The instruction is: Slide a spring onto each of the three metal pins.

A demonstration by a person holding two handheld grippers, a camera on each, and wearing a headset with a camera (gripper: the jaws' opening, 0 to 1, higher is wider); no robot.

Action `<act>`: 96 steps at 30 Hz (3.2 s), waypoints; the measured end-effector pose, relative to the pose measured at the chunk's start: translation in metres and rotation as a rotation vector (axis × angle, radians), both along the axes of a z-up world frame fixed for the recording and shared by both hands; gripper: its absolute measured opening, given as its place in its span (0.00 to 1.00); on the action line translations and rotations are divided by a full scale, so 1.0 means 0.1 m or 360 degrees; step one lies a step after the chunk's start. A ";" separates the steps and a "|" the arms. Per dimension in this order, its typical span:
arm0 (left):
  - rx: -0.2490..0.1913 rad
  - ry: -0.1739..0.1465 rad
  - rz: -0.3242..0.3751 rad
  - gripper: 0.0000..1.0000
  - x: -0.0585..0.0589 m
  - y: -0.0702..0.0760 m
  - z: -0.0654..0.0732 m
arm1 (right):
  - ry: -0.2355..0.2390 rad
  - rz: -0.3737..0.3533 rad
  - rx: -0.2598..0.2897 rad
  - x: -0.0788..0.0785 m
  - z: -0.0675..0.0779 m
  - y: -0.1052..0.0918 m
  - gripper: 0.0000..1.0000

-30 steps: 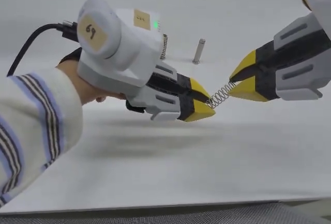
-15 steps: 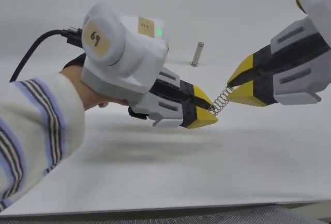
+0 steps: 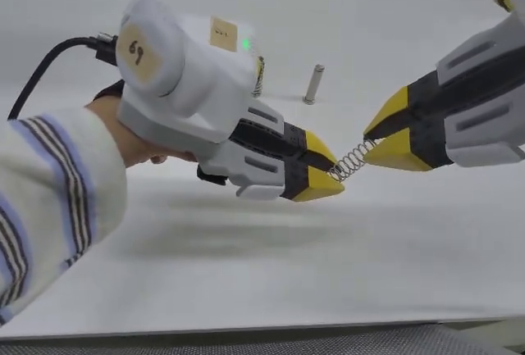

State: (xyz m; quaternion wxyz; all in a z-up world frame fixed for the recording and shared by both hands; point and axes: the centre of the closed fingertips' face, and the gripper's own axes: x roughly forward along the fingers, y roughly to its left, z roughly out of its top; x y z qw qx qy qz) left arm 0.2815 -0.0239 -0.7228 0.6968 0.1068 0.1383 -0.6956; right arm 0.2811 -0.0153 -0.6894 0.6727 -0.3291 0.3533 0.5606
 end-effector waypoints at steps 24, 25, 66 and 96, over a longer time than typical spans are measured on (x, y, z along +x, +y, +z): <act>-0.0007 -0.0006 -0.0014 0.02 -0.05 0.01 0.01 | 0.0083 -0.0001 0.0013 -0.06 -0.11 0.03 0.10; -0.0013 -0.0005 -0.0012 0.02 -0.04 0.01 0.02 | 0.0086 0.0000 0.0015 -0.06 -0.12 0.04 0.10; -0.0024 0.0039 -0.0012 0.02 -0.11 0.00 0.00 | 0.0106 0.0116 -0.0034 -0.12 -0.28 0.11 0.10; -0.0022 0.0082 0.0047 0.03 -0.03 0.05 -0.01 | 0.0055 0.0158 -0.0057 -0.08 -0.28 0.14 0.08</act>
